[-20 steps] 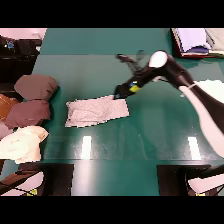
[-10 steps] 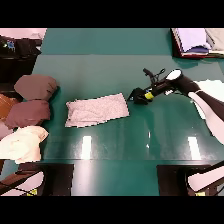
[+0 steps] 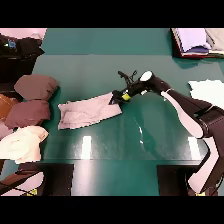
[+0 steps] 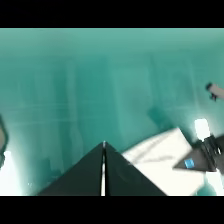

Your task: Fold the shirts.

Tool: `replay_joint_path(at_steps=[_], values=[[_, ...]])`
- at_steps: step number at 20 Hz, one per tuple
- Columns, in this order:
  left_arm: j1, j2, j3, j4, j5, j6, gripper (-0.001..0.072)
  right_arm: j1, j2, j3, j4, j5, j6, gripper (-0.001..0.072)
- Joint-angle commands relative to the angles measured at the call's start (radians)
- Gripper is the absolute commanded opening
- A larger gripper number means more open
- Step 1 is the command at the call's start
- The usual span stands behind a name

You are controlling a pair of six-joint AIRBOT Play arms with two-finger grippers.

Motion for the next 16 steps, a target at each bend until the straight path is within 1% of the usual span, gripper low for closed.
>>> replay_joint_path(at_steps=[1,4,8,12,16], values=[[-0.075,-0.001,0.000,0.001,0.007,0.008,0.0022,-0.043,0.027,0.094,-0.092,0.013,0.025,0.0015],[-0.185,-0.001,0.000,0.000,0.023,0.009,0.0022,-0.209,0.151,0.080,-0.202,0.005,0.060,0.0015],[-0.282,-0.001,0.000,-0.001,0.058,0.009,0.0023,-0.519,0.333,-0.011,-0.312,0.005,0.109,0.0015],[-0.341,-0.001,0.000,-0.002,0.077,0.008,0.0023,-0.840,0.454,-0.082,-0.325,-0.001,0.108,0.0015],[-0.358,-0.001,0.000,-0.016,0.079,-0.011,0.0023,-1.071,0.480,-0.082,-0.304,-0.043,0.090,0.0016]])
